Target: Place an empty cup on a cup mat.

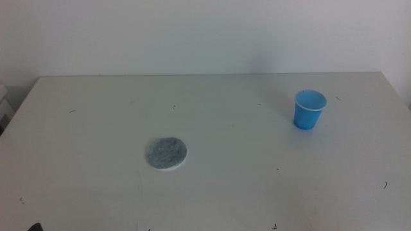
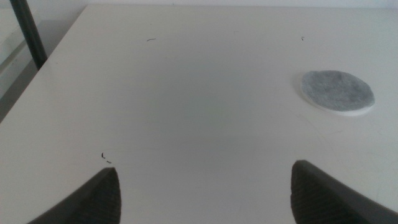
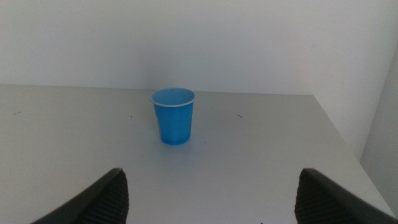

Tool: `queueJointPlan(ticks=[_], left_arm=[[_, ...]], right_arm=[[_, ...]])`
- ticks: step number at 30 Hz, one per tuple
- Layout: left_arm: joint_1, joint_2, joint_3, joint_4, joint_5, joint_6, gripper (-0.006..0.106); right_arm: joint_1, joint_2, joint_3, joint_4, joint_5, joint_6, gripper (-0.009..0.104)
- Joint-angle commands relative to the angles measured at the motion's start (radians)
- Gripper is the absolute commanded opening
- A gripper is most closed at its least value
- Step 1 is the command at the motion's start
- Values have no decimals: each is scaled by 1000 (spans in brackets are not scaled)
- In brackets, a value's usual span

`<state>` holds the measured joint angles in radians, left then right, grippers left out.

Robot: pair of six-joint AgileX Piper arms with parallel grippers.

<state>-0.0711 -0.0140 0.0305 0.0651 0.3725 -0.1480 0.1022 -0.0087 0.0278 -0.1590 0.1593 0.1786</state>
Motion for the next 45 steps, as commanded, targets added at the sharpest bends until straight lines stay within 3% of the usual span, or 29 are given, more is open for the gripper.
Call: queueJointPlan(ticks=[1, 13, 16, 33, 40, 45], left_arm=[[1, -5, -6, 0, -67, -11, 105], [1, -5, -6, 0, -67, -11, 105], [1, -5, -6, 0, -67, -11, 105], [1, -5, -6, 0, -67, -11, 105], [1, -5, -6, 0, -67, -11, 105], [1, -5, -6, 0, -67, -11, 105]], right_arm=[[3, -29, -6, -14, -71, -17, 94], [3, -28, -8, -13, -70, -44, 94], [3, 0, -95, -15, 41, -67, 94], [3, 425, -384, -23, 78, -40, 94], [3, 661, -646, -45, 288, -43, 94], [3, 853, -872, -7, 423, -14, 94]])
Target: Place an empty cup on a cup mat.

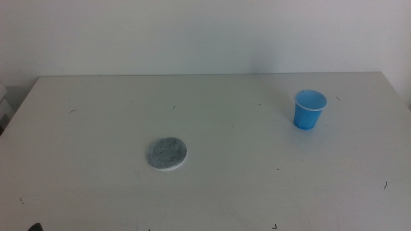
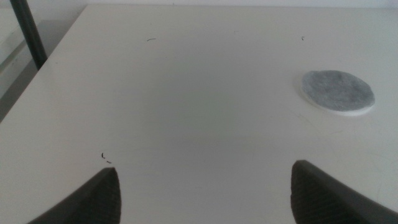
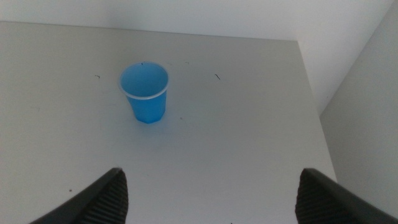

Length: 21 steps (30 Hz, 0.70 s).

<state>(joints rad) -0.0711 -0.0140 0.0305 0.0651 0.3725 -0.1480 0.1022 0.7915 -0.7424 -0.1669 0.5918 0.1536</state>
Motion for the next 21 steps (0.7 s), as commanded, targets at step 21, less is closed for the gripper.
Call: queueJointPlan(ticks=[21], left_arm=[[1, -5, -6, 0, -67, -11, 105]], right_arm=[[3, 781, -925, 47, 423, 57, 94]])
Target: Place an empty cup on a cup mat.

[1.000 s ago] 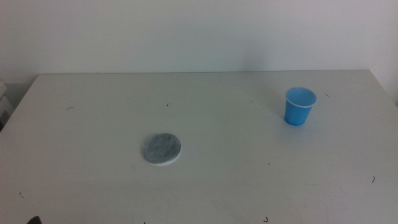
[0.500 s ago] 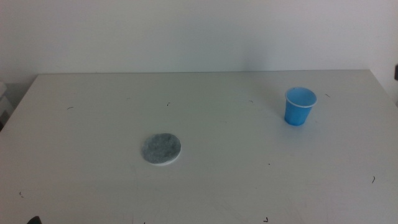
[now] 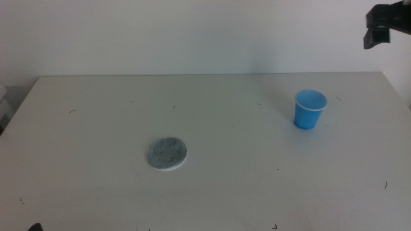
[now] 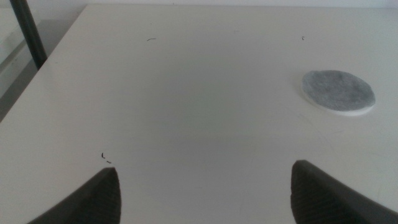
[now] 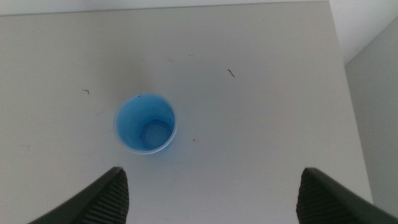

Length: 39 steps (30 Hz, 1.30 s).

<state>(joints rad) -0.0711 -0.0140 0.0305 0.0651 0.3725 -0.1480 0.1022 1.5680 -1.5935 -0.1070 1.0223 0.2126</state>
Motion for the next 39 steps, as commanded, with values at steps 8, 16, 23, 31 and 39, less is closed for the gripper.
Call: queueJointPlan(ticks=[8, 16, 23, 31, 39], left_arm=[[1, -5, -6, 0, -67, -11, 105], [1, -5, -6, 0, -67, -11, 105], [1, -5, -6, 0, -67, -11, 105], [1, -5, -6, 0, -67, -11, 105], [1, -5, -6, 0, -67, -11, 105]], right_arm=[[3, 213, -264, 51, 77, -8, 94], [3, 358, -332, 63, 121, -43, 94], [3, 456, -332, 93, 76, -42, 90], [4, 539, -332, 107, 31, -44, 77], [4, 593, -329, 107, 26, -43, 50]])
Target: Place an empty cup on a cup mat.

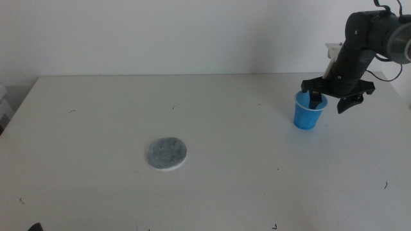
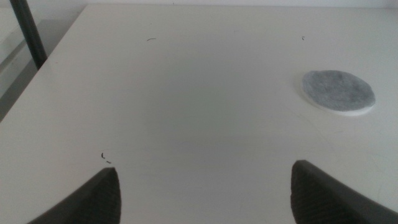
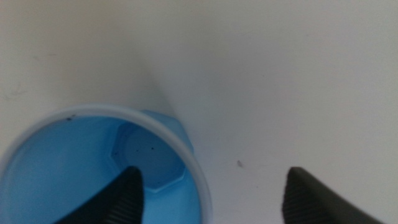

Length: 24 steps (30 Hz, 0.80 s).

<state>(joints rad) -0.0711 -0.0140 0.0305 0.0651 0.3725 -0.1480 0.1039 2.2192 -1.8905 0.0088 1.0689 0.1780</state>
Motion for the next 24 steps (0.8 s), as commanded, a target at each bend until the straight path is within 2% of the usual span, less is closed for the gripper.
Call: queueJointPlan(ticks=[1, 6, 7, 13, 17, 24], left_arm=[[1, -5, -6, 0, -67, -11, 105], [1, -5, -6, 0, -67, -11, 105], [1, -5, -6, 0, -67, -11, 105], [1, -5, -6, 0, -67, -11, 105], [1, -5, -6, 0, -67, -11, 105], [1, -5, -6, 0, -67, -11, 105]], right_arm=[[2, -53, -32, -9, -19, -7, 44], [5, -56, -32, -9, -19, -7, 4], [11, -67, -32, -20, -19, -5, -1], [73, -158, -32, -34, -7, 29, -1], [137, -209, -33, 4, -8, 64, -1], [315, -223, -67, 10, -22, 164, -1]])
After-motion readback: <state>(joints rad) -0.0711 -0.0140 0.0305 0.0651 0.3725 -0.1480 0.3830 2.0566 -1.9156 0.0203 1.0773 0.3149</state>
